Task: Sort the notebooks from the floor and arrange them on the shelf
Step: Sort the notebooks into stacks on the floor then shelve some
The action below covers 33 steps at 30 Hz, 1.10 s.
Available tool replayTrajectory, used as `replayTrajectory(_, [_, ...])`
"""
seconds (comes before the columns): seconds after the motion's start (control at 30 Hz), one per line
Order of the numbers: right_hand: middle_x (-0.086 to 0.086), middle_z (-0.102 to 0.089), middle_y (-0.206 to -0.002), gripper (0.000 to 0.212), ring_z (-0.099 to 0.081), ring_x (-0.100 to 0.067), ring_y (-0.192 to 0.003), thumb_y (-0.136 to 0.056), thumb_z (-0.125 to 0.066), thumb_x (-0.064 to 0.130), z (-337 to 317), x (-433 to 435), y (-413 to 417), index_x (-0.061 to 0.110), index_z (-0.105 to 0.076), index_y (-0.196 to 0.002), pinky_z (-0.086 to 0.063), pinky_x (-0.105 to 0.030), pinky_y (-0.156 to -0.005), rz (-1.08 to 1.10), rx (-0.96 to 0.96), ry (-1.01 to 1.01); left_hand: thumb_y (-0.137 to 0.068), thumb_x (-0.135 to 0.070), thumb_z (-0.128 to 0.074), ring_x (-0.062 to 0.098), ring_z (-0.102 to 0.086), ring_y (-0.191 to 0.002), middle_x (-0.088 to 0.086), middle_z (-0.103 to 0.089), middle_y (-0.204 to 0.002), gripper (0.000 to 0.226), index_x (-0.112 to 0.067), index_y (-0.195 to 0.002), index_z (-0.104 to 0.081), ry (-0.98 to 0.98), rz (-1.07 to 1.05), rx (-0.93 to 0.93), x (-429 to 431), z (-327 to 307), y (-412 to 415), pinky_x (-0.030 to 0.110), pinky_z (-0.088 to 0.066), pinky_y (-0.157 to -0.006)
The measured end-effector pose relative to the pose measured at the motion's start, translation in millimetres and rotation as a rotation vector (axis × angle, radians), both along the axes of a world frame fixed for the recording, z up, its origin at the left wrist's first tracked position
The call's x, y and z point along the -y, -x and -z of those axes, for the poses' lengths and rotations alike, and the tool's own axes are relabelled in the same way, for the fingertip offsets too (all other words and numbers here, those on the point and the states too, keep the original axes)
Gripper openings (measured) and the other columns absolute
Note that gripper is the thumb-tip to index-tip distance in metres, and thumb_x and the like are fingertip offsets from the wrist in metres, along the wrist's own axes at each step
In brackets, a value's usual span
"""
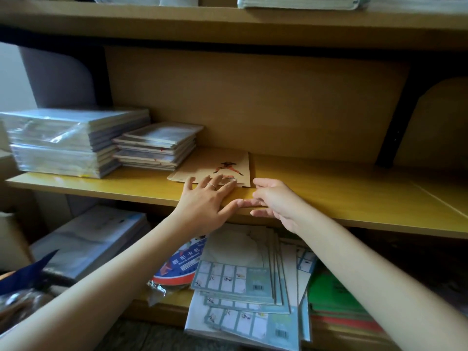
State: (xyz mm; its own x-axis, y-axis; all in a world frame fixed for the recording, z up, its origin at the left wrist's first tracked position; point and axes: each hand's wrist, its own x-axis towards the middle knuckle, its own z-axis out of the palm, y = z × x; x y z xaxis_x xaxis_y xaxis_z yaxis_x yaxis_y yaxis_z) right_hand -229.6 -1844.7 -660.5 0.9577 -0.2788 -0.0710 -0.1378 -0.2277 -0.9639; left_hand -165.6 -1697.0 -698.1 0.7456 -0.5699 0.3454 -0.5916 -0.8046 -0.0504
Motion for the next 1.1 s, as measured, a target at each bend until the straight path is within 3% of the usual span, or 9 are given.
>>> replayTrajectory(0.13, [-0.007, -0.053, -0.123, 0.046, -0.067, -0.014, -0.084, -0.094, -0.048, 0.005, -7.2, -1.2, -7.3, 0.017, -0.044, -0.138, -0.055, -0.02, -0.058, -0.062, -0.078, 0.046, -0.075, -0.077, 0.005, 0.022, -0.027, -0.137, -0.003, -0.028, -0.153, 0.085, -0.039, -0.147, -0.02, -0.018, -0.01, 0.09, -3.7, 2.2, -1.1, 0.046, -0.026, -0.101])
replayTrajectory(0.23, [-0.006, -0.058, -0.107, 0.049, -0.067, -0.01, -0.069, -0.093, -0.049, 0.002, -7.5, -3.9, -11.1, 0.017, -0.043, -0.139, -0.055, -0.021, -0.061, -0.095, -0.105, 0.049, -0.074, -0.079, 0.003, 0.022, -0.033, -0.133, -0.003, -0.033, -0.15, 0.087, -0.038, -0.146, -0.023, -0.011, -0.006, 0.127, -10.2, 2.8, 0.6, 0.044, -0.027, -0.098])
replayTrajectory(0.43, [-0.005, -0.05, -0.134, 0.05, -0.066, -0.01, -0.075, -0.093, -0.045, 0.0, -0.4, -6.9, -6.5, 0.02, -0.044, -0.139, -0.053, -0.02, -0.06, -0.122, -0.006, 0.085, -0.075, -0.079, 0.005, 0.024, -0.031, -0.136, 0.002, -0.03, -0.152, 0.087, -0.039, -0.146, -0.023, 0.0, -0.048, 0.105, -12.9, 1.4, 5.9, 0.048, -0.021, -0.104])
replayTrajectory(0.57, [0.006, -0.064, -0.108, 0.038, -0.053, -0.002, -0.061, -0.088, -0.042, -0.004, 28.5, 1.5, 31.7, 0.023, -0.065, -0.099, -0.041, -0.016, -0.054, -0.005, 0.386, 0.221, -0.079, -0.076, 0.004, 0.027, 0.009, -0.145, 0.016, 0.005, -0.158, 0.085, -0.031, -0.149, -0.016, 0.197, -0.147, -0.026, 3.5, 12.8, 26.8, 0.051, 0.003, -0.112])
replayTrajectory(0.67, [0.006, -0.066, -0.078, 0.034, -0.055, 0.001, -0.063, -0.083, -0.044, -0.004, 61.6, 22.0, 80.6, 0.02, -0.066, -0.073, -0.038, -0.01, -0.062, -0.096, 0.489, 0.359, -0.088, -0.063, -0.019, 0.027, 0.0, -0.145, 0.014, -0.009, -0.155, 0.07, -0.019, -0.14, -0.038, 0.232, 0.115, 0.238, 18.8, 31.8, 54.2, 0.048, 0.002, -0.111])
replayTrajectory(0.73, [0.008, -0.064, -0.07, 0.028, -0.059, -0.002, -0.068, -0.077, -0.046, 0.002, 90.5, 38.9, 116.0, 0.017, -0.066, -0.066, -0.039, -0.01, -0.064, -0.093, 0.416, 0.444, -0.09, -0.053, -0.035, 0.028, -0.015, -0.14, 0.012, -0.02, -0.148, 0.057, -0.018, -0.133, -0.049, 0.19, 0.381, 0.412, 33.4, 47.5, 72.8, 0.05, -0.005, -0.111])
replayTrajectory(0.83, [0.016, -0.059, -0.055, 0.031, -0.053, 0.001, -0.053, -0.07, -0.043, 0.003, 147.9, 61.3, 173.1, 0.023, -0.064, -0.059, -0.033, -0.01, -0.053, 0.008, 0.217, 0.362, -0.089, -0.041, -0.047, 0.026, -0.03, -0.133, 0.01, -0.029, -0.141, 0.047, -0.019, -0.13, -0.049, 0.136, 0.652, 0.619, 56.1, 77.2, 96.1, 0.049, -0.012, -0.111])
replayTrajectory(0.93, [0.015, -0.06, -0.057, 0.04, -0.047, -0.001, -0.048, -0.078, -0.048, -0.005, 216.4, 91.2, 235.1, 0.027, -0.066, -0.061, -0.031, -0.016, -0.049, 0.087, -0.038, 0.419, -0.086, -0.035, -0.05, 0.027, -0.035, -0.128, 0.012, -0.031, -0.136, 0.047, -0.018, -0.129, -0.043, 0.213, 0.702, 0.582, 80.8, 113.7, 121.6, 0.05, -0.018, -0.108])
replayTrajectory(1.1, [0.021, -0.052, -0.106, 0.035, -0.052, -0.004, -0.105, -0.08, -0.059, 0.014, 279.0, 140.6, 321.7, 0.042, -0.054, -0.101, -0.05, -0.028, -0.084, -0.05, -0.296, 0.913, -0.081, -0.024, -0.057, 0.03, -0.039, -0.121, 0.014, -0.033, -0.129, 0.046, -0.016, -0.123, -0.043, 0.334, 0.668, 0.432, 113.9, 156.5, 165.1, 0.053, -0.028, -0.103])
